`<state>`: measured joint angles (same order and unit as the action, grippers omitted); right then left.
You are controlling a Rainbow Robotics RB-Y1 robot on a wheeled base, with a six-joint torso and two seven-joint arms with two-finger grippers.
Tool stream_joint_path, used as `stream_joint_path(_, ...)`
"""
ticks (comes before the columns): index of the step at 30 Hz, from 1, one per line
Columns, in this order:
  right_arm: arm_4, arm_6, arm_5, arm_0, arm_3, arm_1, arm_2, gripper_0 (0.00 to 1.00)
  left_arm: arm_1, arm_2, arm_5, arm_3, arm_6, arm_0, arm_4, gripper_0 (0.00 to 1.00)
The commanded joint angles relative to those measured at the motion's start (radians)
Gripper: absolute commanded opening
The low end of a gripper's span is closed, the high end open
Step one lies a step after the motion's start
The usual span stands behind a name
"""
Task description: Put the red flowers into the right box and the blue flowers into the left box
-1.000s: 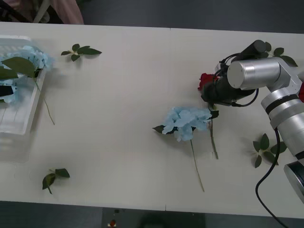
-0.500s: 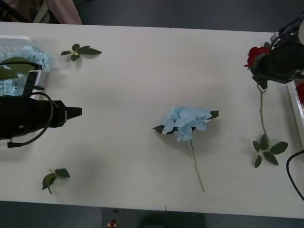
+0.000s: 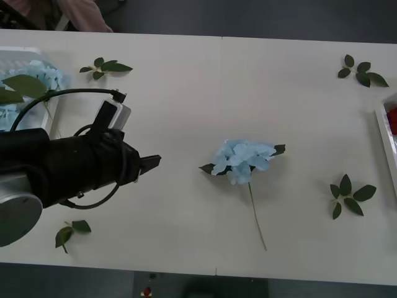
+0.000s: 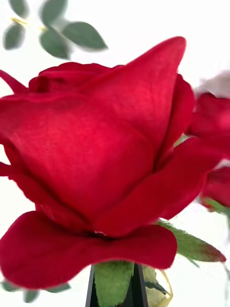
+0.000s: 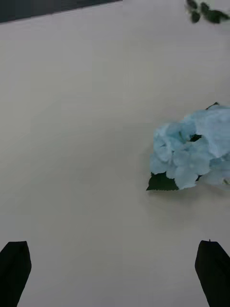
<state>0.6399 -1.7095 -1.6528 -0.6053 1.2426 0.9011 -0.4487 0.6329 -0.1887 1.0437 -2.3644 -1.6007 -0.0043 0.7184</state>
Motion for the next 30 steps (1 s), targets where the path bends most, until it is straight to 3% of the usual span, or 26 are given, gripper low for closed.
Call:
stream_joint_path(1, -0.02, -0.104, 0.05, 0.084, -0.003, 0.025, -0.042, 0.0, 0.11, -0.046, -0.174, -0.05, -0.018, 0.067, 0.007, 1.0)
stream_joint_path(5, -0.032, -0.124, 0.157, 0.171, -0.023, 0.024, -0.028, 0.0, 0.221, -0.095, -0.315, -0.049, -0.013, 0.061, 0.015, 1.0)
stream_joint_path(8, -0.036, -0.13, 0.226, 0.182, -0.071, 0.021, 0.007, 0.0, 0.28, -0.118, -0.344, -0.047, -0.007, 0.01, 0.026, 1.0)
stream_joint_path(10, -0.037, -0.133, 0.251, 0.177, -0.091, 0.021, 0.028, 0.32, 0.292, -0.127, -0.344, -0.045, -0.001, -0.023, 0.035, 1.0)
stream_joint_path(11, -0.04, -0.134, 0.263, 0.177, -0.094, 0.022, 0.042, 0.73, 0.294, -0.129, -0.344, -0.044, 0.004, -0.04, 0.041, 1.0)
stream_joint_path(12, -0.04, -0.136, 0.269, 0.177, -0.094, 0.021, 0.05, 0.9, 0.292, -0.129, -0.344, -0.041, 0.008, -0.051, 0.052, 1.0)
stream_joint_path(13, -0.04, -0.137, 0.271, 0.177, -0.092, 0.021, 0.056, 1.0, 0.286, -0.127, -0.344, -0.029, 0.007, -0.063, 0.076, 1.0)
stream_joint_path(20, -0.006, -0.17, 0.245, 0.177, -0.06, 0.021, 0.059, 1.0, 0.24, -0.091, -0.261, 0.005, -0.048, -0.106, 0.141, 1.0)
stream_joint_path(30, 0.308, -0.177, -0.082, 0.144, 0.224, -0.042, 0.042, 1.0, 0.234, -0.091, -0.246, 0.01, -0.097, -0.106, 0.237, 1.0)
